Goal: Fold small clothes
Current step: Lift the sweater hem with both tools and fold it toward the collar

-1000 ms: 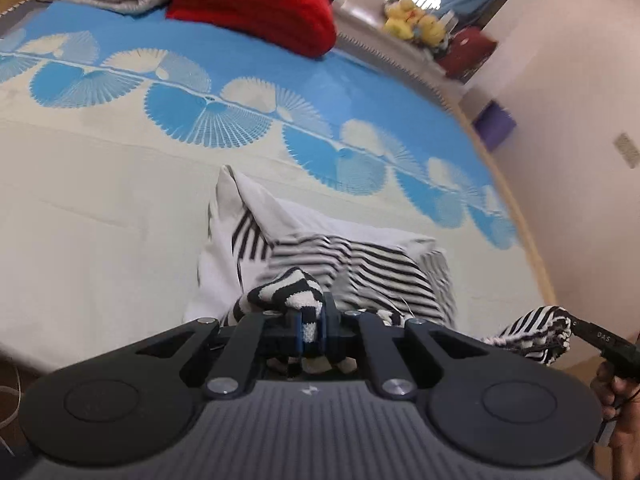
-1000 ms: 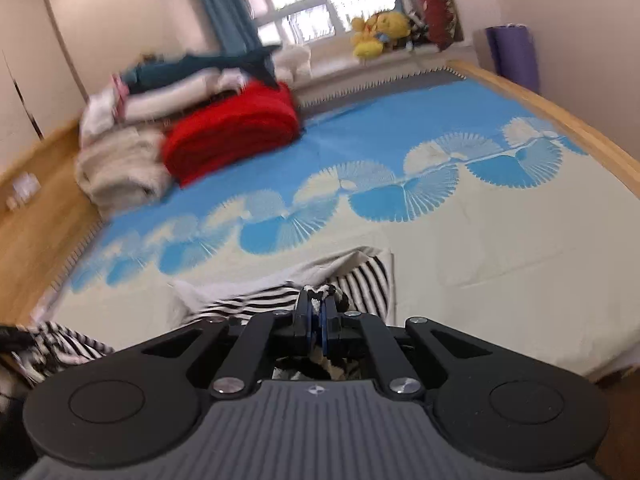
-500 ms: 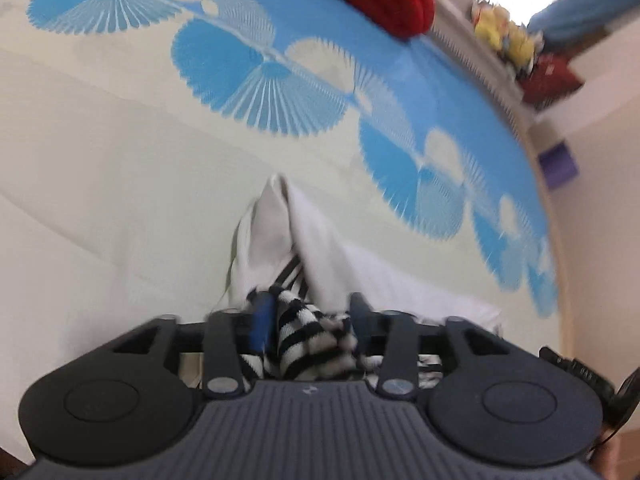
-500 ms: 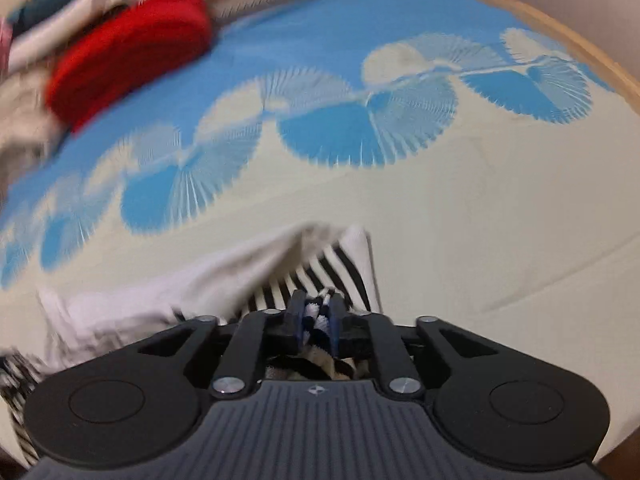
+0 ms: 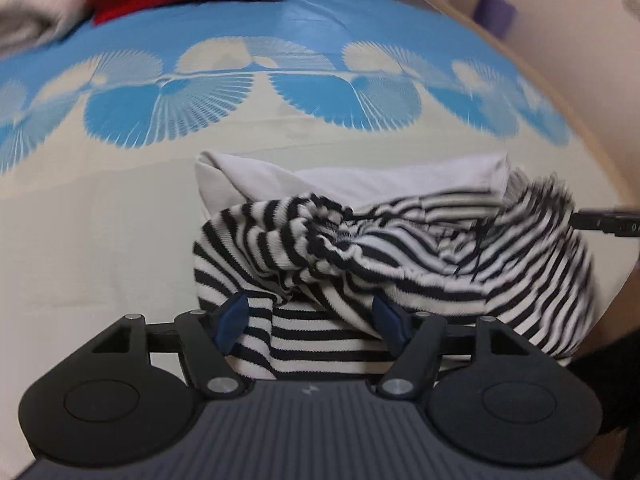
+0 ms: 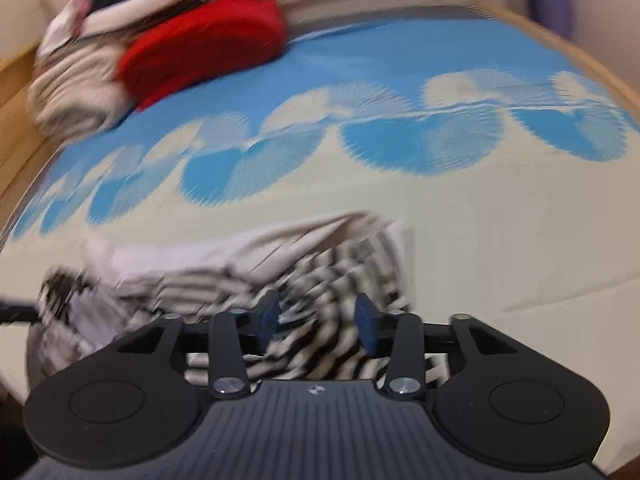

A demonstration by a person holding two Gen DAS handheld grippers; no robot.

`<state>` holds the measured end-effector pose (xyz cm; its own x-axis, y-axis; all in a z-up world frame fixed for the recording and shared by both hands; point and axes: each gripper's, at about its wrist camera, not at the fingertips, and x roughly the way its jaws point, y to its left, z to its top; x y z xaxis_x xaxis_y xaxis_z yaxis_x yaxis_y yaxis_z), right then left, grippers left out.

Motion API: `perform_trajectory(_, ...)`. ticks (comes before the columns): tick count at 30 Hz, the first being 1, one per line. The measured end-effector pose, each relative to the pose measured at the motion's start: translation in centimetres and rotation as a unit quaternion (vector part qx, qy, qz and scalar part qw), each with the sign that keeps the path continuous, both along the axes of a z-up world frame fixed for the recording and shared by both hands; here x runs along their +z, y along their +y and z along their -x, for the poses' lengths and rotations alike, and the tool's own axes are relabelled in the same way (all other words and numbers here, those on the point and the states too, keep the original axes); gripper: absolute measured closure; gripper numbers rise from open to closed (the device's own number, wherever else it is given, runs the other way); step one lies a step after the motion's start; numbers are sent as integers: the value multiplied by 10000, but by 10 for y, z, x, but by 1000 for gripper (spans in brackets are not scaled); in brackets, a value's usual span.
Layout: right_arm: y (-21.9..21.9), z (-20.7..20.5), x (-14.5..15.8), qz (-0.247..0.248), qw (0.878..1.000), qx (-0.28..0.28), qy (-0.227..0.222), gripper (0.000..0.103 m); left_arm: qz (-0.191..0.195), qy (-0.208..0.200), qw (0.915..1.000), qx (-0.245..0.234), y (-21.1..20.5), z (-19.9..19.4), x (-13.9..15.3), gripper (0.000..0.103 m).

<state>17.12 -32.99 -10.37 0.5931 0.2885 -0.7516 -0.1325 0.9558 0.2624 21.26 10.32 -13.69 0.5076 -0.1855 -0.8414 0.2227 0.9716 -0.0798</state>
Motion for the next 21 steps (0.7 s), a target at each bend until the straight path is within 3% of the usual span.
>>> perform_trajectory(2,14,-3,-9,501,9984,245,131,39,-296,-230,9993,-64,-10,-2,-6,29)
perform_trajectory(4,28,-4,-14,1126,9929,380,-12,39,-401,-455,9981,-77,-16,-7,-9,29)
perform_trajectory(7,35,-15,-24,1406,9895,314,103,42,-531,-588,9968,-70,-24,-19,-13,29)
perform_trajectory(9,38,-22,-27,1452,9890,229,139,52,-610,-617,9962,-60,-27,-26,-16,29)
perform_trajectory(11,42,-26,-26,1562,9875,203,-20,79,-664,-653,9956,-93,-31,-34,-18,35)
perform_trajectory(12,43,-27,-23,1619,9865,170,-149,83,-656,-662,9956,-124,-32,-37,-18,47)
perform_trajectory(13,44,-30,-20,1624,9862,121,-307,89,-653,-654,9956,-155,-34,-42,-18,64)
perform_trajectory(14,43,-34,-16,1571,9866,58,-442,91,-653,-649,9956,-163,-34,-46,-19,75)
perform_trajectory(15,41,-37,-12,1497,9871,-41,-566,91,-670,-658,9955,-140,-33,-50,-18,94)
perform_trajectory(18,28,-47,5,1114,9859,-634,-1076,93,-380,-1031,9933,350,-18,-60,1,97)
perform_trajectory(21,6,-60,16,324,9803,-1345,-1407,93,169,-1636,9827,848,0,-60,24,97)
